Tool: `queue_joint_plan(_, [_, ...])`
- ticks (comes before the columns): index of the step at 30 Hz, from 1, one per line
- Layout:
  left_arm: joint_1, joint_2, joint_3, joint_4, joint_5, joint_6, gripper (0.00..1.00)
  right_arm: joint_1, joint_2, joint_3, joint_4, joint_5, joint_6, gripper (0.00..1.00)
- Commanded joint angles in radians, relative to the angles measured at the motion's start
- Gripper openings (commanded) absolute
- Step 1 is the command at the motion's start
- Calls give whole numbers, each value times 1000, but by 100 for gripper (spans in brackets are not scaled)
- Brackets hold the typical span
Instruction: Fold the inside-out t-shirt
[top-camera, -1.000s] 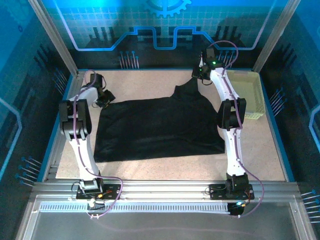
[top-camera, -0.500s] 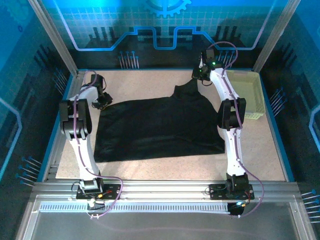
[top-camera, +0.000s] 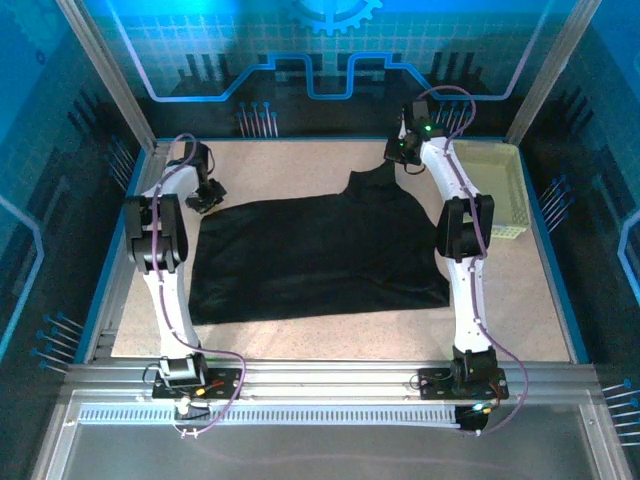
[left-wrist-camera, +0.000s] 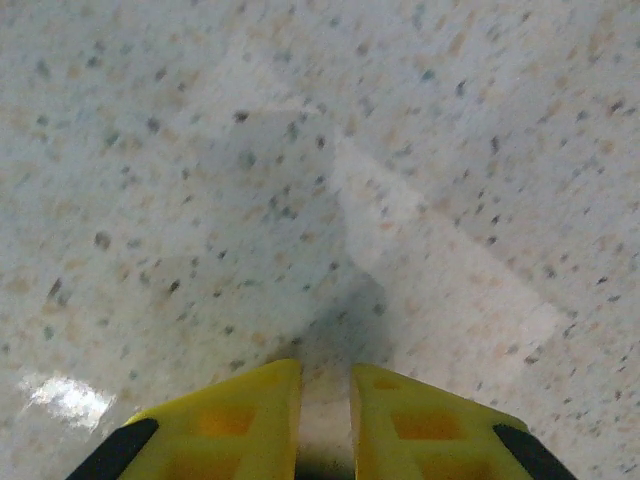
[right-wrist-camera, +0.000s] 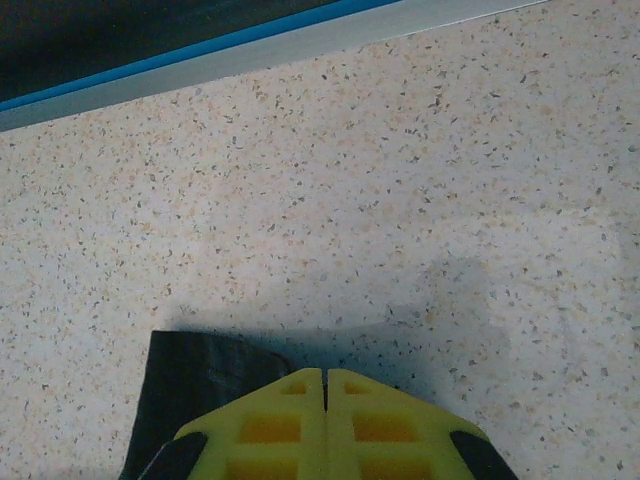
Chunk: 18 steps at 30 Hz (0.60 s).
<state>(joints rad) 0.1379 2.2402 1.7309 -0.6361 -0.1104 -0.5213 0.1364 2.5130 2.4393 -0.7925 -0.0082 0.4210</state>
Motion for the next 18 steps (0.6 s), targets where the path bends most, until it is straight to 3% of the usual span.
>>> queue_joint_plan(1, [-6, -5, 38, -60, -37, 26, 25, -12, -78, -38, 16, 0, -11, 0])
queue_joint_plan(9, [-17, -174, -80, -71, -68, 21, 36, -11, -93, -54, 19, -2, -10, 0])
queue_joint_plan(18, [-20, -140, -130, -62, 1, 8, 39, -12, -97, -65, 19, 0, -6, 0])
